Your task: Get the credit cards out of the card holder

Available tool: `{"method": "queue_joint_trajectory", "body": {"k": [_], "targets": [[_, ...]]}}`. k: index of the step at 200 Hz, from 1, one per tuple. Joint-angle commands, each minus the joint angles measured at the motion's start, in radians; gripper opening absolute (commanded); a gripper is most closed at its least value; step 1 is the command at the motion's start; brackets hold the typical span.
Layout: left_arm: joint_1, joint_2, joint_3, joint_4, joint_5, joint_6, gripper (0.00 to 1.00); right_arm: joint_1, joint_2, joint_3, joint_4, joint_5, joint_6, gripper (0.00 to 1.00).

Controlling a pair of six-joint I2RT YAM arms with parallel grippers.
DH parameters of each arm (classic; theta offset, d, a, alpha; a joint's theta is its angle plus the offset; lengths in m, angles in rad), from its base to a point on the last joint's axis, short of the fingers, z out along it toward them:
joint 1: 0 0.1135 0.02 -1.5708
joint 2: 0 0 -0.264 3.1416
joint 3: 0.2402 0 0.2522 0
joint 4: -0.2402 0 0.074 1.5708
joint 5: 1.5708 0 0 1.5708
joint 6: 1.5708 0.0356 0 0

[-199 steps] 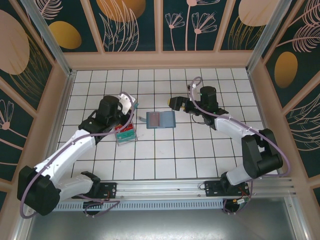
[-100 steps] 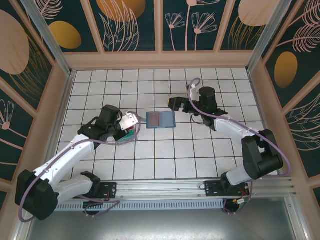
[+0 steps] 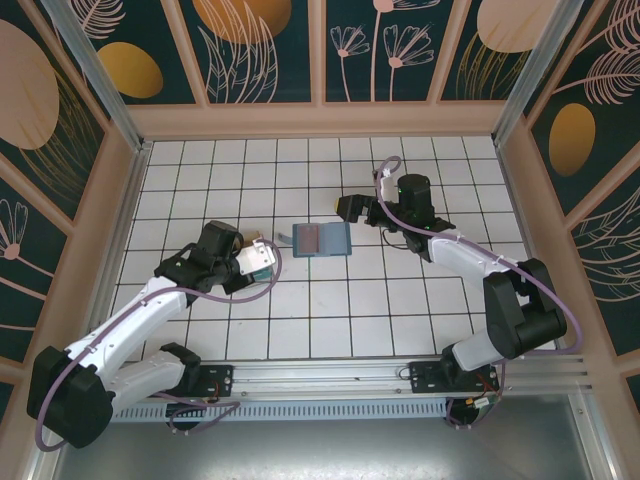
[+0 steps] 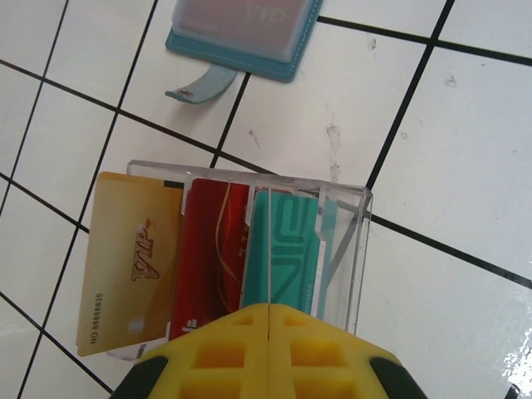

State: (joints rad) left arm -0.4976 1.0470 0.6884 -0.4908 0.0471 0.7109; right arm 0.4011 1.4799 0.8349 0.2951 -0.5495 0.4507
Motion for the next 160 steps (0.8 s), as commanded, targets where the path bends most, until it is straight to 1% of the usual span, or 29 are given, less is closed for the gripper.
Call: {"method": "queue_joint_trajectory", "body": {"k": [1,87,126,131,137,143,149,160], "targets": [[-0.002,-0.007,-0.024,0.009,0.014,0.027,0.00,0.010,0.005,0.016,0.004,-0.001,0.002,0.99],[-0.002,0.033,-0.063,0.089,-0.021,0.039,0.00,0.013,0.010,0.016,-0.005,-0.004,0.009,0.99],[-0.002,0.045,-0.075,0.143,-0.050,0.014,0.00,0.013,0.012,0.018,-0.011,-0.007,0.013,0.99],[-0.002,0.047,-0.074,0.150,-0.053,0.006,0.04,0.013,0.015,0.021,-0.017,-0.009,0.013,0.99],[-0.002,0.048,-0.076,0.158,-0.059,-0.001,0.06,0.013,0.016,0.023,-0.022,-0.011,0.013,0.99],[-0.002,0.050,-0.077,0.162,-0.065,-0.004,0.11,0.013,0.021,0.027,-0.028,-0.013,0.013,0.99],[-0.002,0.054,-0.079,0.167,-0.074,-0.008,0.18,0.013,0.024,0.031,-0.033,-0.016,0.013,0.99],[-0.002,0.057,-0.083,0.180,-0.091,-0.017,0.21,0.013,0.030,0.037,-0.038,-0.021,0.014,0.99]]}}
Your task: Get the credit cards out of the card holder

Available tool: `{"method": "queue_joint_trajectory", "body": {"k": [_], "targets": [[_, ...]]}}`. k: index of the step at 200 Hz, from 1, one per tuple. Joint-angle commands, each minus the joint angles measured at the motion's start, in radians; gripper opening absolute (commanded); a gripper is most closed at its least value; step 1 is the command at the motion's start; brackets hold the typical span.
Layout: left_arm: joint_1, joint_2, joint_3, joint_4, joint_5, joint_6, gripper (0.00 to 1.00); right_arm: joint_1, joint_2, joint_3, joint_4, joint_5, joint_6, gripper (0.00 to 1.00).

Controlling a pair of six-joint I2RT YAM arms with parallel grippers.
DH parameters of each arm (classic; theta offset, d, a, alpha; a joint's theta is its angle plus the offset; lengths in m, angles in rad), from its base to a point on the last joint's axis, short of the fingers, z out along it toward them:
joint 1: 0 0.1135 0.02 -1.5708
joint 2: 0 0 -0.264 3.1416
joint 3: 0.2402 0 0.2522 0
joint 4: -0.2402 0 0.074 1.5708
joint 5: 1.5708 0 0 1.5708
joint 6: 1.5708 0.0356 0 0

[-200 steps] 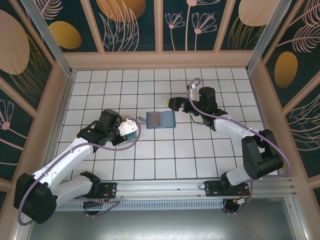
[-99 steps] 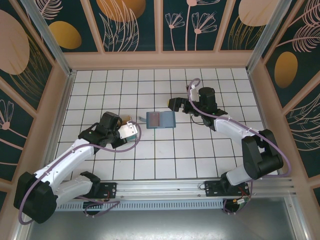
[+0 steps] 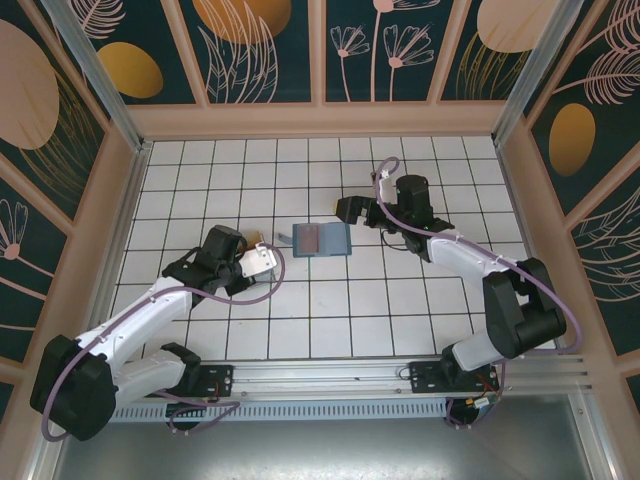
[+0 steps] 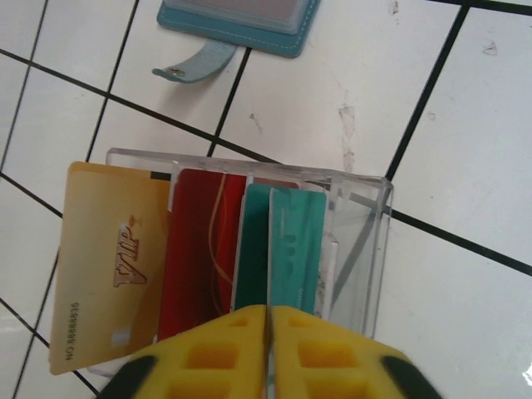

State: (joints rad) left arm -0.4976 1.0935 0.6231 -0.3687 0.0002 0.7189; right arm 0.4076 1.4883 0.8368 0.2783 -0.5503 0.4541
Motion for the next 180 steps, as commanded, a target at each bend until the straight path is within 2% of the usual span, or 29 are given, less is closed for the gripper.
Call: {"method": "queue_joint_trajectory", "body": {"k": [1,9,56,92,120,133,146,154,180], "targets": [[-0.002,0.011,-0.018,0.059,-0.045,-0.026,0.21,0.007,0.022,0.036,-0.022,-0.021,0.011,0.99],[-0.002,0.010,-0.020,0.066,-0.054,-0.030,0.25,0.007,0.023,0.036,-0.022,-0.022,0.012,0.99],[-0.002,-0.004,-0.016,0.082,-0.075,-0.055,0.26,0.008,0.032,0.045,-0.029,-0.023,0.012,0.99],[-0.002,-0.006,0.037,0.138,-0.073,-0.194,0.30,0.010,0.046,0.058,-0.049,0.001,0.017,0.99],[-0.002,0.042,0.141,0.151,-0.106,-0.385,0.47,0.019,0.056,0.083,-0.103,0.028,-0.003,0.99],[-0.002,0.074,0.198,0.144,-0.128,-0.479,0.69,0.028,0.059,0.097,-0.135,0.055,-0.026,0.99],[-0.002,0.105,0.259,0.124,-0.130,-0.562,0.76,0.036,0.067,0.112,-0.167,0.079,-0.038,0.99],[-0.002,0.123,0.299,0.105,-0.131,-0.615,0.87,0.040,0.076,0.121,-0.185,0.087,-0.044,0.99],[-0.002,0.188,0.414,0.048,-0.103,-0.749,0.89,0.052,0.113,0.141,-0.227,0.107,-0.046,0.99]]}}
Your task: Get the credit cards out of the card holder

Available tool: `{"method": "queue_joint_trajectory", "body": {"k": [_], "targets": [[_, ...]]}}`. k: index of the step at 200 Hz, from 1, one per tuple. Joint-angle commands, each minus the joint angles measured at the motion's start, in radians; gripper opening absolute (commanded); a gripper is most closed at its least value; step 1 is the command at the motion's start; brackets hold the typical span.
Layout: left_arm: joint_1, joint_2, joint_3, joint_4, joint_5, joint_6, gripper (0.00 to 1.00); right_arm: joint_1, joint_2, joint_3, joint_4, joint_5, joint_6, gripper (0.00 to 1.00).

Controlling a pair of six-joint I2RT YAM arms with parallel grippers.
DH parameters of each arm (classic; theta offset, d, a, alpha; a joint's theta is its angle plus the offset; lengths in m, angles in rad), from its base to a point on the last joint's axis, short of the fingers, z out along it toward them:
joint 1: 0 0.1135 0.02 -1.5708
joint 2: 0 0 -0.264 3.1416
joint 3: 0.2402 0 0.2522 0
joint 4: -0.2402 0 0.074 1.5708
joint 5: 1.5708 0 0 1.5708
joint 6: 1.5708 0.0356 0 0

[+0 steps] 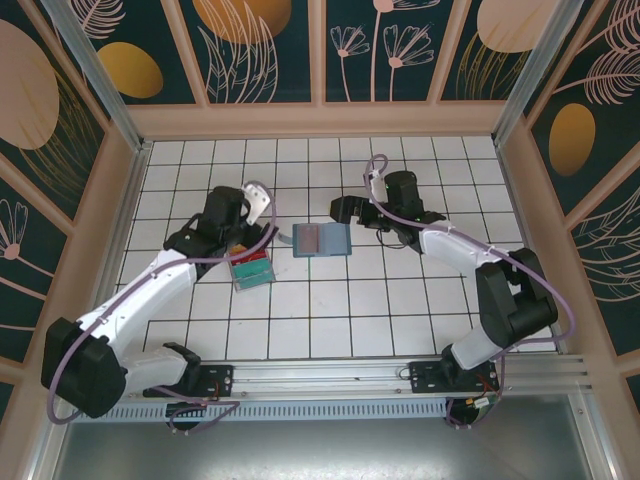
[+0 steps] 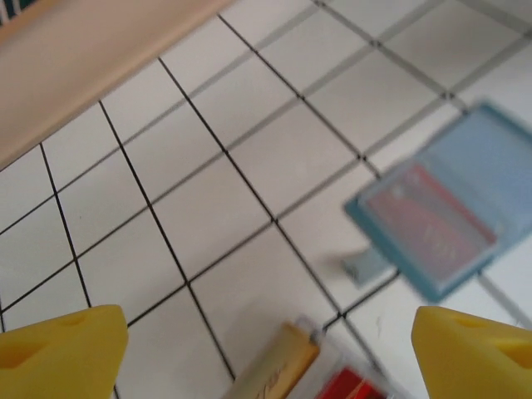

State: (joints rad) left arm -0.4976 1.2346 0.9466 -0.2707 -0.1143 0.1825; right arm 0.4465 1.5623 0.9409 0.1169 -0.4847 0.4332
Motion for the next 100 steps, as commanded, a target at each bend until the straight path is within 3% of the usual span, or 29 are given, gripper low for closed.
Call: {"method": "queue_joint_trajectory", "body": {"k": [1,13,32,70,89,100], "targets": [[-0.002,0.048,0.093,-0.052,0.012,-0.218,0.89,0.014,0.041,0.036,-0.066,0.041,-0.025,0.99],[-0.002,0.071,0.135,-0.067,0.015,-0.295,0.85,0.020,0.053,0.034,-0.066,0.043,-0.020,0.98],[-0.002,0.097,0.172,-0.062,0.046,-0.418,0.76,0.026,0.069,0.023,-0.057,0.055,-0.012,0.80],[-0.002,0.162,0.194,-0.017,0.185,-0.648,0.55,0.014,0.142,0.022,-0.077,0.069,0.027,0.24],[-0.002,0.206,0.184,0.031,0.271,-0.746,0.44,0.013,0.171,0.020,-0.078,0.075,0.036,0.16],[-0.002,0.220,0.159,0.082,0.305,-0.806,0.43,0.012,0.186,0.021,-0.083,0.084,0.038,0.09]]}}
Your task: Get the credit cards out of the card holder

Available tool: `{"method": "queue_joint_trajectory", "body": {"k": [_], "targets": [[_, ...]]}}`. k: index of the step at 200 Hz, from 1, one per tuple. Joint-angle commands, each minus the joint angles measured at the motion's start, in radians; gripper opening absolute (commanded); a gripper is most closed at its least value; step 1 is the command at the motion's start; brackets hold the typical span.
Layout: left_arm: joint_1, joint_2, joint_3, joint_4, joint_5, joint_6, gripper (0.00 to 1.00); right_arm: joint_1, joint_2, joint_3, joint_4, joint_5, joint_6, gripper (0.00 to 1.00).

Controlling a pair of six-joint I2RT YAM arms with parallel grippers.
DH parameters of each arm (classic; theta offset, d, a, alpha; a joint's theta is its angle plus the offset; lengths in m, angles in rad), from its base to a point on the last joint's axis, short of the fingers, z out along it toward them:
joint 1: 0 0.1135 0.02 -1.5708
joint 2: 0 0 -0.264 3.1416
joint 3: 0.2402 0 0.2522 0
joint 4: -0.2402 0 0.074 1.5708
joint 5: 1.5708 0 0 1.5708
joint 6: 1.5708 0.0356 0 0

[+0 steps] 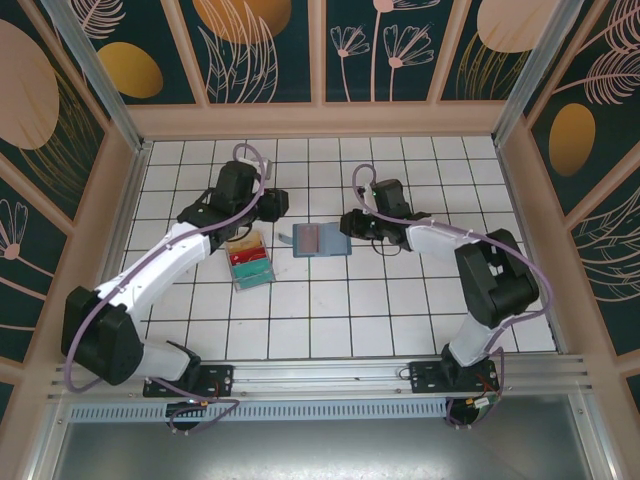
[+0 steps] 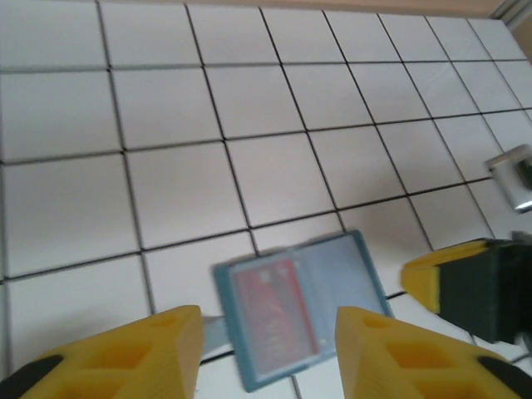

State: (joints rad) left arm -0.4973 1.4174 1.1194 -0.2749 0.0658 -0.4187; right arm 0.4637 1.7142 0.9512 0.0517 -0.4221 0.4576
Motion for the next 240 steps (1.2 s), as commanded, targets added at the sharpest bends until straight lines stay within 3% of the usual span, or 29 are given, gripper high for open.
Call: {"method": "queue_joint_trajectory", "body": {"k": [1,17,77,240], "targets": [[-0.003,0.040,-0.017,0.091,0.130,-0.209,0.43,-0.005,0.035,0.011,-0.019,0.023,0.013,0.08],[-0.003,0.062,-0.056,0.145,0.152,-0.273,0.43,-0.007,0.067,0.023,-0.042,0.047,0.013,0.00],[-0.004,0.144,-0.120,0.232,0.145,-0.440,0.47,-0.011,0.120,0.020,-0.058,0.112,0.027,0.00],[-0.035,0.409,-0.078,0.233,0.150,-0.511,0.48,-0.008,0.163,0.017,-0.057,0.108,0.030,0.00]]}}
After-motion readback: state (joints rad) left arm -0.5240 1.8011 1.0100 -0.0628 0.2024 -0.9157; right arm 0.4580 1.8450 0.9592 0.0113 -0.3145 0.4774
